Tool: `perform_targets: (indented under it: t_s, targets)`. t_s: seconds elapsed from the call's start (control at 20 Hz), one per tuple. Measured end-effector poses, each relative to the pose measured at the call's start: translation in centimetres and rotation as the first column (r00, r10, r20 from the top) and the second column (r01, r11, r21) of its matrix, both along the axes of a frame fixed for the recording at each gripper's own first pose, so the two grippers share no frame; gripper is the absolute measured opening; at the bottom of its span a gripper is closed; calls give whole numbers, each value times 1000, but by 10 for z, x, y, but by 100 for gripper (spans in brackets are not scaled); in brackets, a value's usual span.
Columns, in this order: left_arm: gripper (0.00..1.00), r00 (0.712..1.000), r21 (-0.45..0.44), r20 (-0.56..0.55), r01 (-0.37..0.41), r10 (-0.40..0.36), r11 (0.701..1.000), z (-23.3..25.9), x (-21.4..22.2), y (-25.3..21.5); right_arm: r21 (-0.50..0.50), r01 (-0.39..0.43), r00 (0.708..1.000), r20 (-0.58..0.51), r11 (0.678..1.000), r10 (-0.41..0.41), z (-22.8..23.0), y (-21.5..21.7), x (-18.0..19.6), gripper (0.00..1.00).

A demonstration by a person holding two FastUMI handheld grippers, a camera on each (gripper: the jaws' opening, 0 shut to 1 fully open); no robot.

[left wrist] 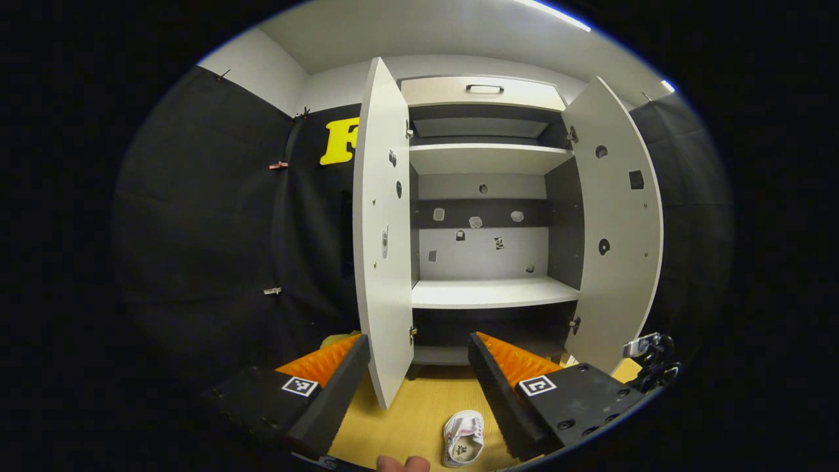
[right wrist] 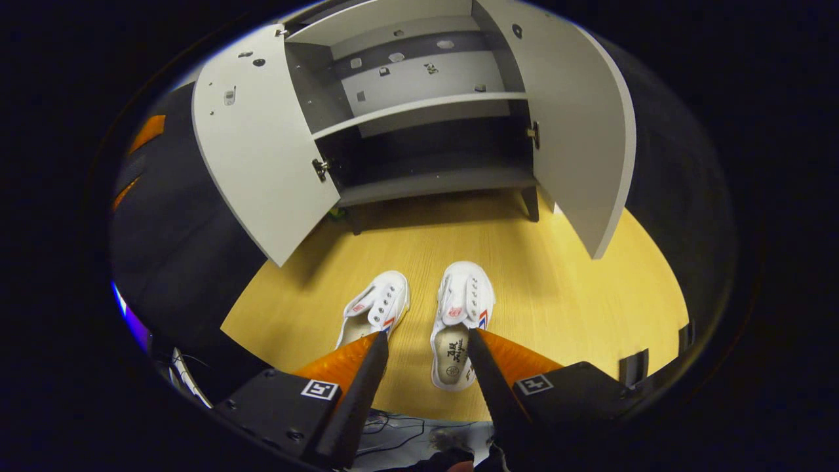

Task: Grab one shoe with the right hand and put it into the shoe cabinet, grab the other shoe with the left hand and put it into the shoe cabinet; then close the right door with the right hand and the left door with the left hand.

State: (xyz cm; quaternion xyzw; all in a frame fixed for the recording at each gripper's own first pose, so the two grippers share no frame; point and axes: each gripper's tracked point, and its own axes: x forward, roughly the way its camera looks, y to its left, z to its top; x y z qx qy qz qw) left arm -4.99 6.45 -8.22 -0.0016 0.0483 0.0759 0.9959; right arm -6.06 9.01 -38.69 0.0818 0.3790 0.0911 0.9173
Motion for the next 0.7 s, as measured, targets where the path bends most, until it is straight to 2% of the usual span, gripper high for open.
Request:
perform_targets:
  t_s: [0.1,0.15,0.2,0.25,0.5,0.65,0.7]
  targets:
    - [95,1000,-2,-19,-18,18,1000,-10,-5,5,-8,-11,1000,-16,1000,11,-28,5,7,80]
    - [95,999,-4,-28,-24,24,1000,-14,-7,7,-17,-12,1000,-19,1000,11,-40,7,12,69]
    - [95,999,-7,-35,-30,30,1000,-19,-8,9,-26,-3,1000,-20,1000,3,-49,8,19,65]
    - [95,998,-9,-43,-35,35,999,-23,-8,11,-29,10,1000,-21,1000,-11,-60,10,27,57]
    - [95,995,2,-89,-53,53,999,-43,-10,18,-58,76,994,-71,995,-80,-101,12,47,55]
    - [95,992,10,-105,-66,66,998,-50,-9,24,-66,119,985,-119,991,-126,-116,10,38,54]
    - [95,991,11,-111,-69,70,998,-53,-10,26,-51,137,983,-118,989,-142,-106,9,34,46]
